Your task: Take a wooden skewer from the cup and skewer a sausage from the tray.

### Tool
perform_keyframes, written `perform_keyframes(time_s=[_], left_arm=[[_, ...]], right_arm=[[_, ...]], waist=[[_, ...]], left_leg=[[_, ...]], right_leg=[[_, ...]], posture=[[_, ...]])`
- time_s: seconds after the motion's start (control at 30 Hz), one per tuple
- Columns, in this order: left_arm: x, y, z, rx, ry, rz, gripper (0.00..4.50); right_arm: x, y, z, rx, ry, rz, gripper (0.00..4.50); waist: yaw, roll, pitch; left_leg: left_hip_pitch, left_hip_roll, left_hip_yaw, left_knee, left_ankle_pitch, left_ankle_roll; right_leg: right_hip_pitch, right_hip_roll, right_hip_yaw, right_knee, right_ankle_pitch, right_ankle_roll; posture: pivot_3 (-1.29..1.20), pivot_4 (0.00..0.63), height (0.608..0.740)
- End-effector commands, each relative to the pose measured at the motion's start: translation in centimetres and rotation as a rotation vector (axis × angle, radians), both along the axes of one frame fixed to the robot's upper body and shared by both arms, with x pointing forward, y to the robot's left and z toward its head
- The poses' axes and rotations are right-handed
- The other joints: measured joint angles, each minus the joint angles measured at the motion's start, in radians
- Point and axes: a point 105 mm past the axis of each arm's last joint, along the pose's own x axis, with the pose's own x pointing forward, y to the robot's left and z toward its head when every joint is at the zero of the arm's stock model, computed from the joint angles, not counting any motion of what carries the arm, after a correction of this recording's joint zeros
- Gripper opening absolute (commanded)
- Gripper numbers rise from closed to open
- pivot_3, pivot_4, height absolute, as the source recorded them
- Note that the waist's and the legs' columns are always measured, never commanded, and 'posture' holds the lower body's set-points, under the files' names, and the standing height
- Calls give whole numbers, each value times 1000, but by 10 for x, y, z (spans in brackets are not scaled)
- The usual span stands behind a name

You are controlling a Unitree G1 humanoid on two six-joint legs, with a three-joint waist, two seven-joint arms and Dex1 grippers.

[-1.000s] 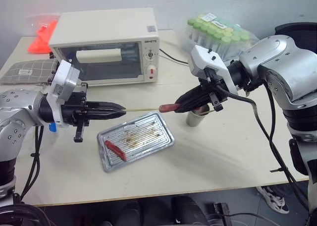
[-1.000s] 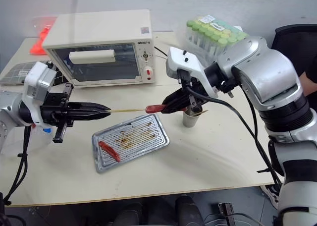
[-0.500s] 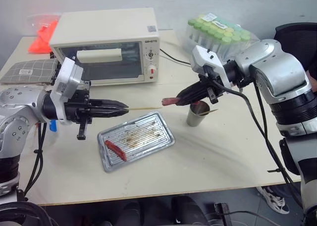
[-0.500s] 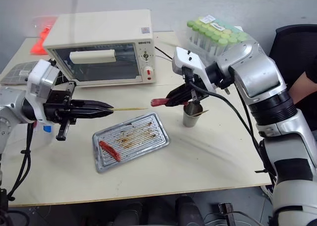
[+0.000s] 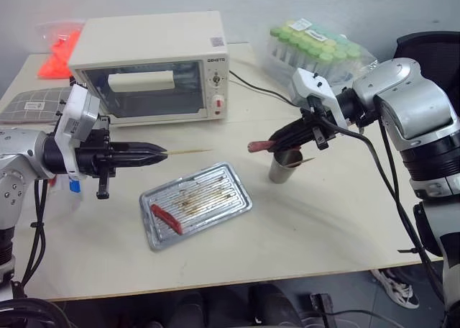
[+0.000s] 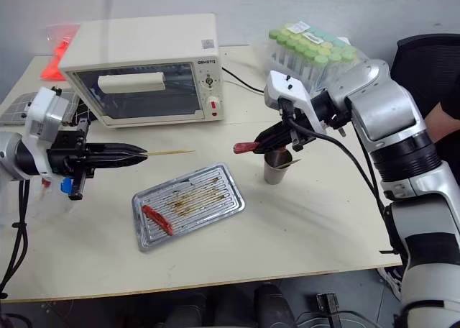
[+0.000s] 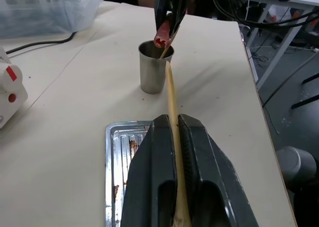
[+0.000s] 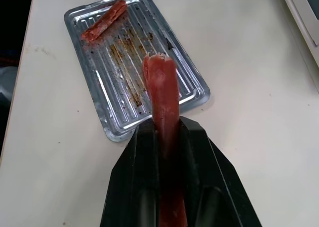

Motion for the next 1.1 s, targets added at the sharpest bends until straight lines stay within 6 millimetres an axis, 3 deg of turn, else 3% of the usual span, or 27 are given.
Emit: perform_keyframes(time_s=[0.03,0.23,0.5,0.87,0.97,1.1], left_arm=[[1,1,10,-10,-62,12,0],[3,3,11,-19,-69,30,0],[7,-3,11,-35,-78,22,0],[16,-17,12,-63,-93,-3,0],[17,-24,15,-69,-102,-27,0],[20,-26,18,-68,-111,-39,0]], right_arm=[[-8,2,22,22,-56,35,321],[-9,3,26,36,-65,26,321],[-30,18,40,87,-52,125,321],[-4,10,35,99,-141,42,321],[-27,24,34,87,-147,79,321],[-37,29,35,90,-139,89,321]], waist=[[0,0,0],[1,0,0],[1,0,0],[1,0,0],[0,0,0],[-1,0,0]], left_leg=[[0,0,0,0,0,0],[0,0,0,0,0,0],[0,0,0,0,0,0],[0,-1,0,1,0,0],[0,-1,0,1,0,0],[0,-1,0,2,0,0]], right_leg=[[0,0,0,0,0,0],[0,0,0,0,0,0],[0,0,0,1,0,0],[0,-1,0,2,0,0],[0,-1,0,2,0,0],[-3,-1,-1,7,0,0]], posture=[[0,150,740],[0,150,740],[0,150,740],[0,150,740],[0,150,740],[0,150,740]])
